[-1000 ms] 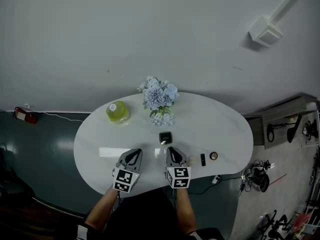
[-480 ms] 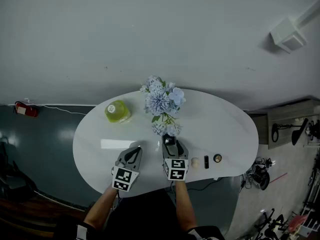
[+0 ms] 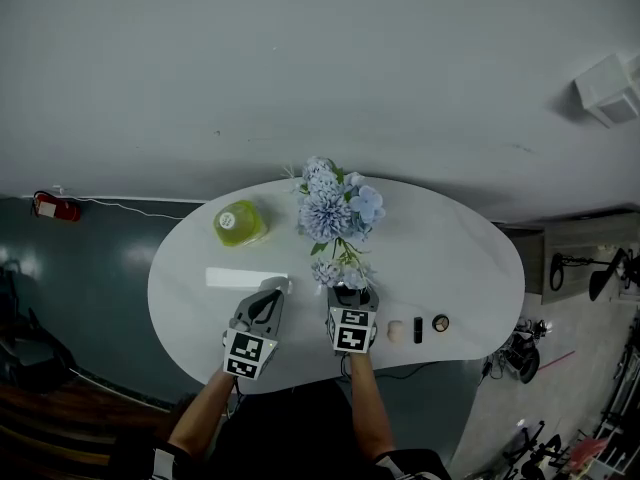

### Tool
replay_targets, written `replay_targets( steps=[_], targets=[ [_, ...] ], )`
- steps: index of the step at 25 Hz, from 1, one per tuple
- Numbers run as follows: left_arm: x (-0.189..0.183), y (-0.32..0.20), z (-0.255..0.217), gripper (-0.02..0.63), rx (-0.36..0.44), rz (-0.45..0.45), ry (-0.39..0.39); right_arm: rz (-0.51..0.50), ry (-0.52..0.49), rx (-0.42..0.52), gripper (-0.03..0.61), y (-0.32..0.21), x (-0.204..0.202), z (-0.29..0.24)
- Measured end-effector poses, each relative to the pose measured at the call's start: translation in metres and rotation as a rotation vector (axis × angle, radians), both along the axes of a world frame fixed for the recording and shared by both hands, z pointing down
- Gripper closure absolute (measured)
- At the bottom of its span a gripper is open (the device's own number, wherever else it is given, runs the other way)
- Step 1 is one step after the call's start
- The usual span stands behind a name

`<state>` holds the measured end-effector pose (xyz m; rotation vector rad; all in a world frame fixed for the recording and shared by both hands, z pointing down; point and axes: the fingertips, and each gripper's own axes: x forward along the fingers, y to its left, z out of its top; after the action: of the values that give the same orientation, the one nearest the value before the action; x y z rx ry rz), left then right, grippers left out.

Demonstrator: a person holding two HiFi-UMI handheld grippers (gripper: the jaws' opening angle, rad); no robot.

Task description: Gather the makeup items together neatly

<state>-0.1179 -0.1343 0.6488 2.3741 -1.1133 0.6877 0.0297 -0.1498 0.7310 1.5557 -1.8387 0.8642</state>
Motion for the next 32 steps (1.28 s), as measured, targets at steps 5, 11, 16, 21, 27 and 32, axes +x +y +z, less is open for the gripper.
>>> replay_targets(
  steps=[5, 11, 16, 21, 27, 32],
  targets=[
    [0.004, -0.004, 0.001, 0.594, -0.006, -0.002, 0.004, 0.008, -0.022, -0.024, 0.299, -0.003, -0.002, 0.002],
    [0.009, -0.006, 0.004, 0.594, -0.013, 0.001, 0.006, 0.017, -0.065, -0.066, 0.293, -0.005, -0.002, 0.007],
    [0.012, -0.009, 0.004, 0.594, -0.014, 0.001, 0.007, 0.012, -0.063, -0.091, 0.287, -0.006, -0.003, 0.012],
    [0.012, -0.011, 0.004, 0.594, -0.015, -0.003, 0.005, -0.010, -0.053, -0.097, 0.287, -0.007, -0.003, 0.013],
    [0.014, -0.010, 0.004, 0.594, -0.013, -0.005, 0.005, -0.017, -0.054, -0.097, 0.287, -0.007, -0.002, 0.011],
    [0.015, -0.008, -0.001, 0.594, 0.000, -0.004, 0.006, -0.034, -0.049, -0.074, 0.287, -0.002, 0.003, 0.000]
  ],
)
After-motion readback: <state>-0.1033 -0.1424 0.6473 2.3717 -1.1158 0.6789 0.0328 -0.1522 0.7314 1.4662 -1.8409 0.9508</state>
